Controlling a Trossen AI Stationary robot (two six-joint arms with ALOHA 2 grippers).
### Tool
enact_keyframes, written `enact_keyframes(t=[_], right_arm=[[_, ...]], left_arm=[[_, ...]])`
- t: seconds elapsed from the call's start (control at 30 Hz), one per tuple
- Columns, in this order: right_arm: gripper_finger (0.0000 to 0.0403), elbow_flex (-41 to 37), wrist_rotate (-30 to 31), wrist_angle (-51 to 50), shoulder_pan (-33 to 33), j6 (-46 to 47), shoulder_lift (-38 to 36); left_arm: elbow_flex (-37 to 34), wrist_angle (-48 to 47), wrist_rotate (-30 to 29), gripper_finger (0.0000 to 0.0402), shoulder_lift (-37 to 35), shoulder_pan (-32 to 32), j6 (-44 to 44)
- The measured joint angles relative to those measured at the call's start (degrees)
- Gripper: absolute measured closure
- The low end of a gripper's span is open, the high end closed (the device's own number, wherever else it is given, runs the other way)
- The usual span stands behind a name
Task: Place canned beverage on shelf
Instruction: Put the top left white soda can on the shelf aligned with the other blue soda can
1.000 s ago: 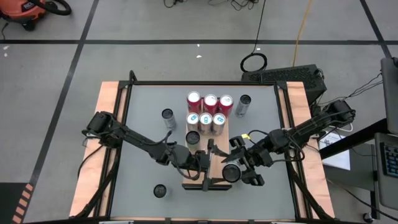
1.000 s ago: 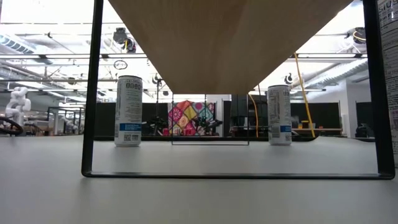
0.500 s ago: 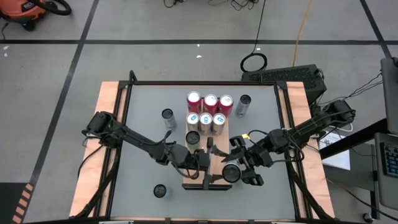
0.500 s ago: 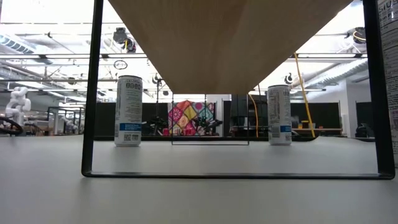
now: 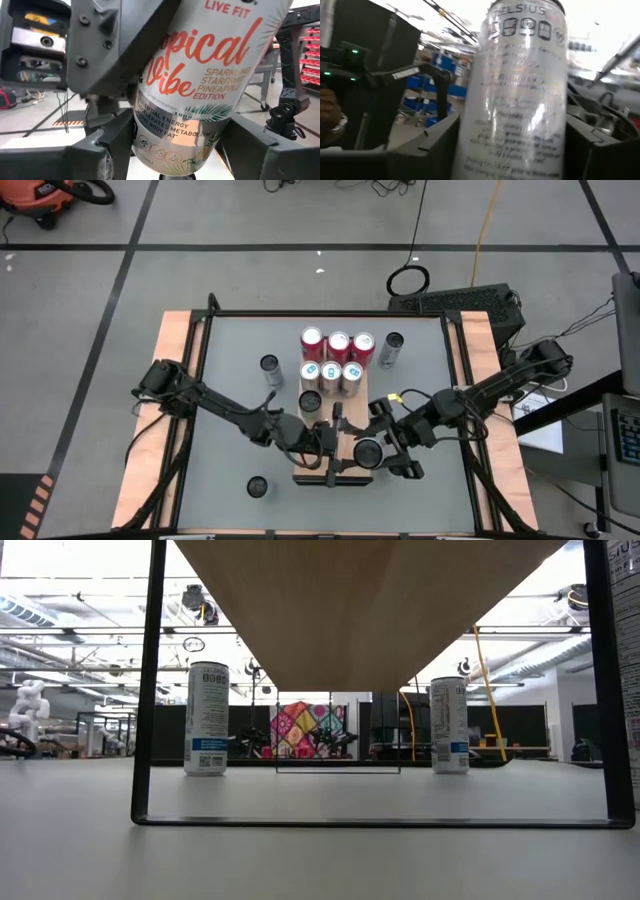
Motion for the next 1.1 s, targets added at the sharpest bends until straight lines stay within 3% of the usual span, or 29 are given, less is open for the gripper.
enact_keyframes(t=[0.23, 0.53, 0.7, 0.87, 1.1], right_arm=[[0.0106, 0.1, 11.0, -9.0, 3.8, -0.2, -4.3], [0.009, 1.3, 37.8, -12.1, 12.1, -5.6, -7.4], [0.009, 7.7, 46.0, -19.9, 13.8, -5.6, -5.4], [0.009, 13.1, 49.1, -27.2, 14.0, -5.9, -3.7], [0.0093, 13.7, 49.0, -29.5, 14.1, -5.2, -3.7]], left_arm=[[0.0, -0.5, -5.9, 0.0158, 0.0, -1.3, 0.1], [0.0, 0.4, -27.8, 0.0157, 0.0, -2.6, 0.5], [0.0, 1.0, -28.8, 0.0157, 0.0, -2.3, 0.4], [0.0, 0.9, -29.4, 0.0157, 0.0, -2.2, 0.7], [0.0, 0.2, -28.5, 0.0157, 0.0, -2.1, 0.8]])
